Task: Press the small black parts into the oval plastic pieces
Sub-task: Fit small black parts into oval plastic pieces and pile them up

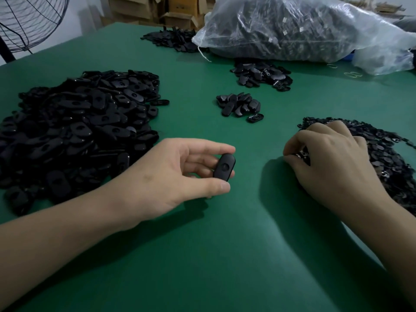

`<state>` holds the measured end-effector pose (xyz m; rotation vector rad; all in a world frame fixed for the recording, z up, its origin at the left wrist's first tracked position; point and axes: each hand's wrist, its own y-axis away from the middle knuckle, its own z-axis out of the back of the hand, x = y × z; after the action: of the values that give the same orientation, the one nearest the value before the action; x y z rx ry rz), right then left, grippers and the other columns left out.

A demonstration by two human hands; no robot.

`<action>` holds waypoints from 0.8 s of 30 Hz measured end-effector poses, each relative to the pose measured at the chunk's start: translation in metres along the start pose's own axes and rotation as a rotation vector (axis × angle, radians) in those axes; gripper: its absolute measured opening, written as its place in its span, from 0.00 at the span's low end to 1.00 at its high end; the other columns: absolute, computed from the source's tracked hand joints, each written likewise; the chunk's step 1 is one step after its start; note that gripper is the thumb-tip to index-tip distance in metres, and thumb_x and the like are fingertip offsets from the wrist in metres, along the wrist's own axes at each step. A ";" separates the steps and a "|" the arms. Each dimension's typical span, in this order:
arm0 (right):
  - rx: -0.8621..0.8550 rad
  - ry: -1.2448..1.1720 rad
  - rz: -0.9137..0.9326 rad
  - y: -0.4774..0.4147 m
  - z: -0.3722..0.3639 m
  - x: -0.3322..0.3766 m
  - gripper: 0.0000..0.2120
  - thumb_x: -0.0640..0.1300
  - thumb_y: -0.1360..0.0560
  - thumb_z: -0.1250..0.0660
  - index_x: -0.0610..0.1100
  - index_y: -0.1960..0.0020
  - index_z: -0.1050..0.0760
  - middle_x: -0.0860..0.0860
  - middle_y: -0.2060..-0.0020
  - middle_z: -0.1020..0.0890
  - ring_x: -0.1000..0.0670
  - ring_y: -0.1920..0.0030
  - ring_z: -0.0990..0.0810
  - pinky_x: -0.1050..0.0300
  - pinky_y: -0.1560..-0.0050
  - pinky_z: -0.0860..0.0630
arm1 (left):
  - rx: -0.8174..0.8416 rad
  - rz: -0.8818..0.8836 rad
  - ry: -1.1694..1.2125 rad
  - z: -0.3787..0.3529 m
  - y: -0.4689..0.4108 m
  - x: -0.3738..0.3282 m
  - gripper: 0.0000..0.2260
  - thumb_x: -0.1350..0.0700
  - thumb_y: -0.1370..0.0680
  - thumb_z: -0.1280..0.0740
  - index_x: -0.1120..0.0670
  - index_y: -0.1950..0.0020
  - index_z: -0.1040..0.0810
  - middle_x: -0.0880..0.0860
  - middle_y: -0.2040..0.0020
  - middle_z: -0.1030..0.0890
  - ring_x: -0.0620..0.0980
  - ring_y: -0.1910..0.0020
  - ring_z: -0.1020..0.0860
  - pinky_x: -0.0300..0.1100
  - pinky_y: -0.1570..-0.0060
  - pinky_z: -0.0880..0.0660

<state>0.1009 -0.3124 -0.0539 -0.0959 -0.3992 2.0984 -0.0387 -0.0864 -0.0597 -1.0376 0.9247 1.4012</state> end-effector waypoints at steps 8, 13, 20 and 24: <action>-0.008 -0.857 0.035 0.011 0.006 0.027 0.02 0.44 0.24 0.29 0.50 0.54 0.21 0.56 0.62 0.15 0.56 0.63 0.19 0.65 0.60 0.23 | -0.008 -0.052 0.085 -0.005 0.002 0.003 0.23 0.60 0.27 0.24 0.47 0.34 0.21 0.50 0.51 0.12 0.50 0.55 0.13 0.37 0.52 0.19; 0.262 -1.310 0.047 0.024 -0.001 0.047 0.02 0.36 0.24 0.29 0.39 0.52 0.21 0.45 0.60 0.13 0.48 0.62 0.16 0.62 0.57 0.20 | -0.011 -0.069 0.039 -0.007 0.004 0.007 0.23 0.64 0.23 0.27 0.45 0.32 0.22 0.50 0.51 0.12 0.49 0.53 0.13 0.37 0.51 0.19; 0.264 -1.285 0.002 0.025 -0.006 0.049 0.02 0.35 0.26 0.27 0.40 0.55 0.20 0.46 0.61 0.13 0.48 0.61 0.14 0.62 0.58 0.20 | -0.097 -0.060 0.036 -0.009 0.003 0.011 0.21 0.64 0.24 0.25 0.46 0.36 0.19 0.49 0.46 0.15 0.51 0.53 0.13 0.44 0.52 0.16; 0.282 -1.206 0.017 0.027 -0.006 0.054 0.05 0.36 0.26 0.27 0.44 0.57 0.20 0.46 0.63 0.13 0.47 0.60 0.14 0.49 0.51 0.18 | -0.095 -0.043 0.095 -0.010 0.000 0.010 0.17 0.64 0.23 0.27 0.49 0.37 0.18 0.48 0.49 0.14 0.48 0.56 0.13 0.37 0.58 0.19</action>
<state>0.0512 -0.2781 -0.0634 1.3726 -0.7730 1.9887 -0.0383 -0.0926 -0.0724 -1.1975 0.9063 1.3802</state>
